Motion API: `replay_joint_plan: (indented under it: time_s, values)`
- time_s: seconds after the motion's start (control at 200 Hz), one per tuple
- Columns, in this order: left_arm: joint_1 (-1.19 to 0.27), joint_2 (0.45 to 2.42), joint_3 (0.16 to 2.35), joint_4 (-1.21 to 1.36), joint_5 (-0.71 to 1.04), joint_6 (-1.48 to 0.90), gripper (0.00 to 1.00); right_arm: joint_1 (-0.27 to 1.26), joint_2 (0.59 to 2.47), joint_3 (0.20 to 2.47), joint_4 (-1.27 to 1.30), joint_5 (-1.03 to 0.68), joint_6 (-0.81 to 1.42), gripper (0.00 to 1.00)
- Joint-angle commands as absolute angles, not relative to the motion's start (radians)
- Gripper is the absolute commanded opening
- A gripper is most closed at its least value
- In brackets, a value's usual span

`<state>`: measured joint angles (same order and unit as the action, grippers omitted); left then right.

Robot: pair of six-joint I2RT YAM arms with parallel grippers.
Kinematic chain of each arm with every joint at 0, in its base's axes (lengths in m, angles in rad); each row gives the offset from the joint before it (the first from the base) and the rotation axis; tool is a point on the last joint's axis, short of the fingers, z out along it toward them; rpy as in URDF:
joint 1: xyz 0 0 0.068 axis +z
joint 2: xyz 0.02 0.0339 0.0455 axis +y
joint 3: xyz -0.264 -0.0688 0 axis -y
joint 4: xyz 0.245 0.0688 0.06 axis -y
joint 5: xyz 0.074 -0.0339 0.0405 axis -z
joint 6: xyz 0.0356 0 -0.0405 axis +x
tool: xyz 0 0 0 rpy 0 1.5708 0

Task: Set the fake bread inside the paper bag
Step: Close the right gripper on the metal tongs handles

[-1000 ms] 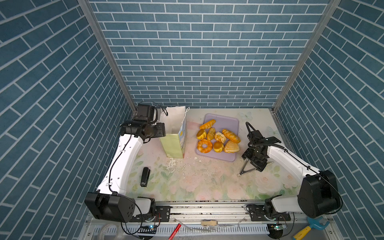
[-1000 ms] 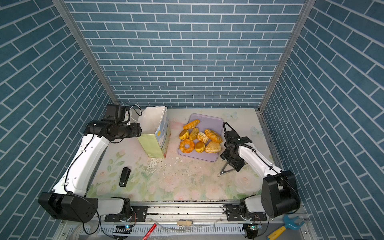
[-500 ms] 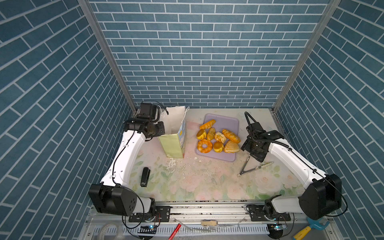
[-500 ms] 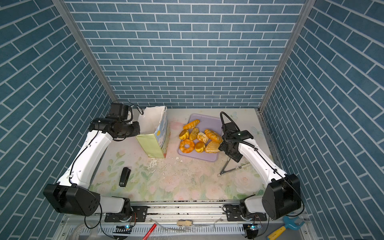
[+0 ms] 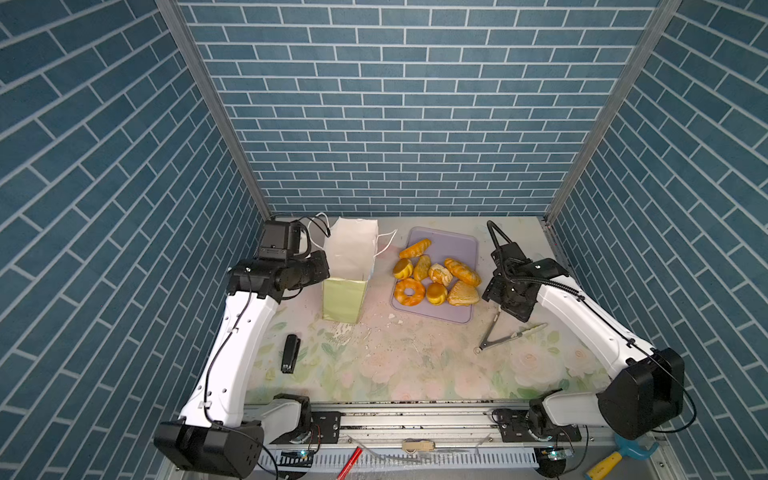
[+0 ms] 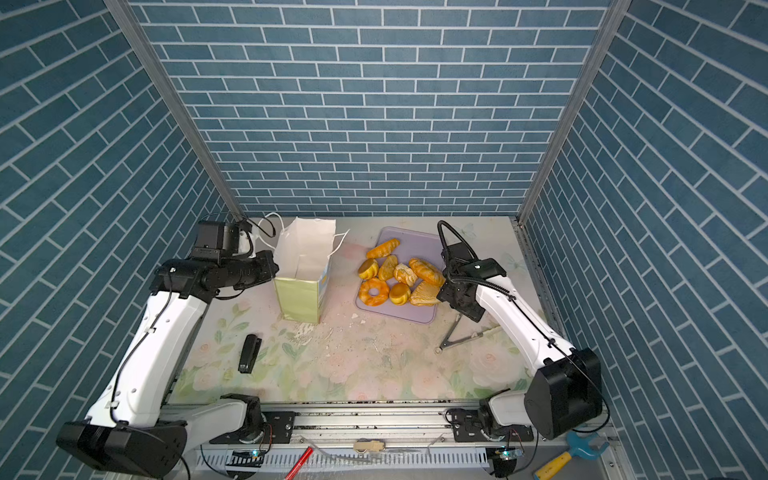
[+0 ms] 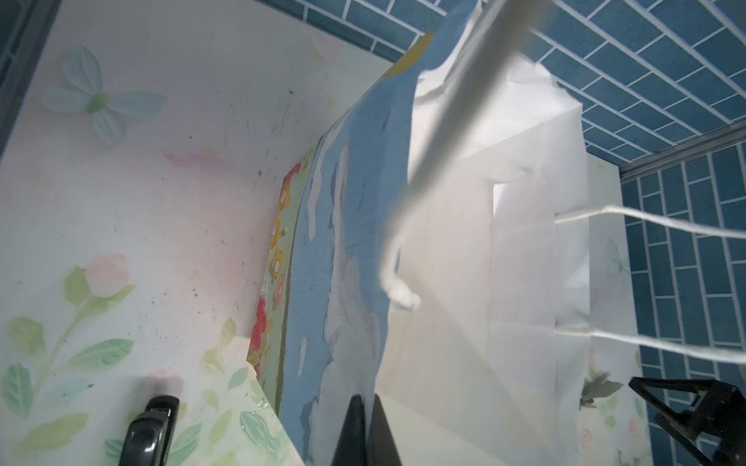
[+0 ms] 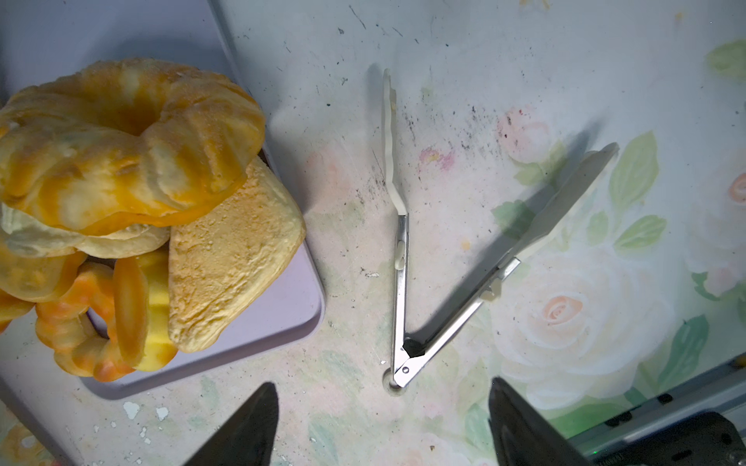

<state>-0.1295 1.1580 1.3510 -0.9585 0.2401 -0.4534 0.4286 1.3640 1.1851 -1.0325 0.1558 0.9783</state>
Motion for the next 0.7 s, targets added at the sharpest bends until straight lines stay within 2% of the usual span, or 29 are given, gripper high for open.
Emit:
replay_joint_plan:
  time_s: [0.0, 0.29, 0.315, 0.355, 0.43, 0.46, 0.575, 0.695]
  values:
    - [-0.130, 1.113, 1.271, -0.893, 0.320, -0.559, 0.00, 0.436, 1.374, 1.224, -1.075, 0.190, 0.953, 0.82]
    - [-0.150, 1.025, 1.164, -0.861, 0.322, -0.632, 0.00, 0.436, 1.396, 1.250, -1.077, 0.190, 0.931, 0.82]
    - [-0.152, 1.019, 1.156, -0.859, 0.320, -0.637, 0.02, 0.436, 1.397, 1.250, -1.077, 0.190, 0.931, 0.82]
    - [-0.154, 1.008, 1.146, -0.852, 0.313, -0.644, 0.16, 0.436, 1.398, 1.251, -1.076, 0.190, 0.931, 0.82]
    - [-0.155, 0.988, 1.139, -0.850, 0.295, -0.649, 0.50, 0.437, 1.396, 1.250, -1.078, 0.193, 0.931, 0.83]
    - [-0.155, 0.984, 1.147, -0.860, 0.281, -0.643, 0.59, 0.437, 1.396, 1.250, -1.079, 0.195, 0.931, 0.83]
    - [-0.155, 0.987, 1.220, -0.932, 0.190, -0.574, 0.75, 0.436, 1.391, 1.246, -1.094, 0.205, 0.945, 0.85]
    - [-0.155, 1.046, 1.319, -0.985, 0.126, -0.468, 0.79, 0.436, 1.400, 1.224, -1.101, 0.193, 0.973, 0.88]
